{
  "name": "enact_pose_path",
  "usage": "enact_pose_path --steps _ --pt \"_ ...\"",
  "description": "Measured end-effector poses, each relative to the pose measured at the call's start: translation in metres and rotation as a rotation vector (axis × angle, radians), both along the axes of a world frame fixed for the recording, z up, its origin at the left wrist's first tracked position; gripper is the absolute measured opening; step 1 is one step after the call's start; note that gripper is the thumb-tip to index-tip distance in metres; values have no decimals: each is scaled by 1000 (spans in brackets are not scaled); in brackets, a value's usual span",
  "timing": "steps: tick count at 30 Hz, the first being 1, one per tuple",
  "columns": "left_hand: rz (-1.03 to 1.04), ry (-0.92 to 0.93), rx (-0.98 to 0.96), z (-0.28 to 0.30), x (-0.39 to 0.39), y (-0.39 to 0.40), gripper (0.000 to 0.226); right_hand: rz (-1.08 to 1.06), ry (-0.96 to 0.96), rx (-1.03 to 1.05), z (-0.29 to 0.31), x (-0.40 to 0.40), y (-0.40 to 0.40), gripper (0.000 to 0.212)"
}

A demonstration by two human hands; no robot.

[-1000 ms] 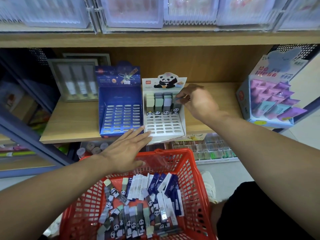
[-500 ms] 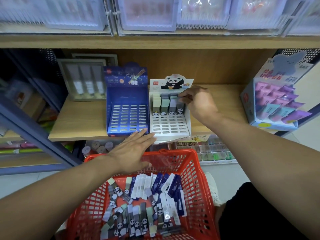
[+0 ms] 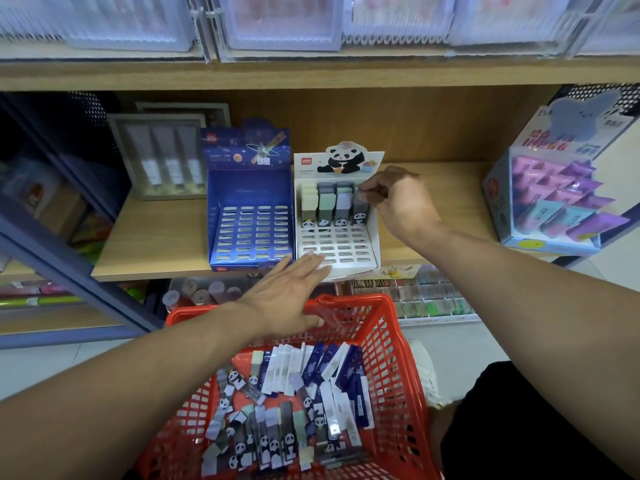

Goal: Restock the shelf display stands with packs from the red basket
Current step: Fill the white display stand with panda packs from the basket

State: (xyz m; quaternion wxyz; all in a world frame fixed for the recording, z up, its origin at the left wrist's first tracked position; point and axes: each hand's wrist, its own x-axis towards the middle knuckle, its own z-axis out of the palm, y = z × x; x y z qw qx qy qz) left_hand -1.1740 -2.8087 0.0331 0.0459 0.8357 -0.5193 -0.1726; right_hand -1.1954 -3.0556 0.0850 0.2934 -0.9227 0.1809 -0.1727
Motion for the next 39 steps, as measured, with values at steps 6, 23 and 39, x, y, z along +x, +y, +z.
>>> enact_pose_path --steps 6,23,39 --pt "-4 7 10 -2 2 0 100 2 -29 -7 0 -4 -1 12" --pt "20 94 -1 4 5 2 101 -21 20 133 6 -2 -3 10" --pt "49 110 48 9 1 2 100 -104 138 210 15 8 7 24"
